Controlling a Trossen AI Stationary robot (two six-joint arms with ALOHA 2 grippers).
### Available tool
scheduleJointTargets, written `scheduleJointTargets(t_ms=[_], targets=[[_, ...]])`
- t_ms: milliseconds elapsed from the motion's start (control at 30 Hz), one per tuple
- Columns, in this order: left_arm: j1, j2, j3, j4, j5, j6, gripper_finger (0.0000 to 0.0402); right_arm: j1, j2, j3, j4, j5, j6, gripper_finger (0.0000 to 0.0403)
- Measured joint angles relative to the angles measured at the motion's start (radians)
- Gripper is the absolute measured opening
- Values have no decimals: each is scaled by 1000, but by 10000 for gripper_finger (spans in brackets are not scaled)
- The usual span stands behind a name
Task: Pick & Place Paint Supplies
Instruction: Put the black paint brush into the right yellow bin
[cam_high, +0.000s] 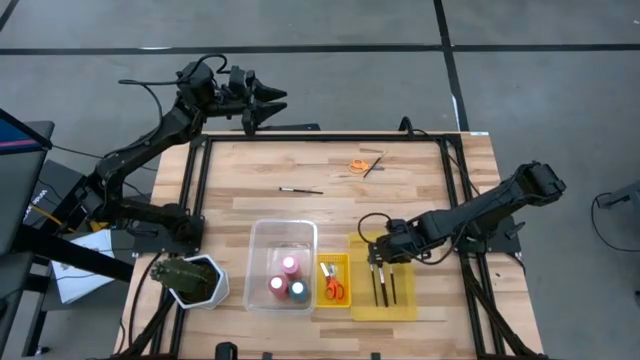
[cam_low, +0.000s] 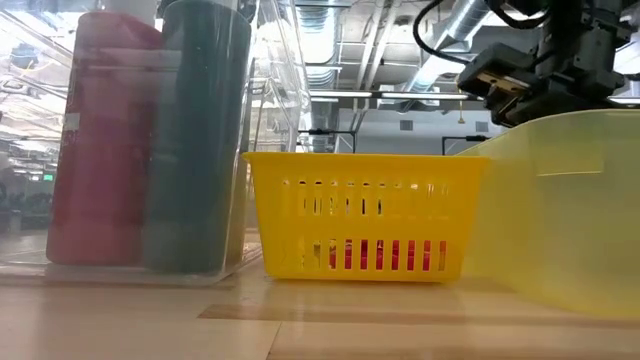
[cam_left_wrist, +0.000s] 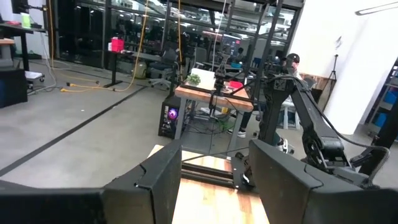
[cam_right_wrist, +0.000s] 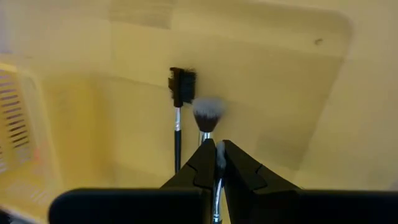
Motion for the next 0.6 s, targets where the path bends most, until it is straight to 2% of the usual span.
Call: scheduleJointTargets(t_ms=[267, 600], targets=[[0, 0, 0, -5, -3, 0, 182, -1, 114, 1, 115, -29, -1, 8], [0, 0, 0, -16, -3, 0, 182, 10, 118, 1, 122, -26, 28, 8]])
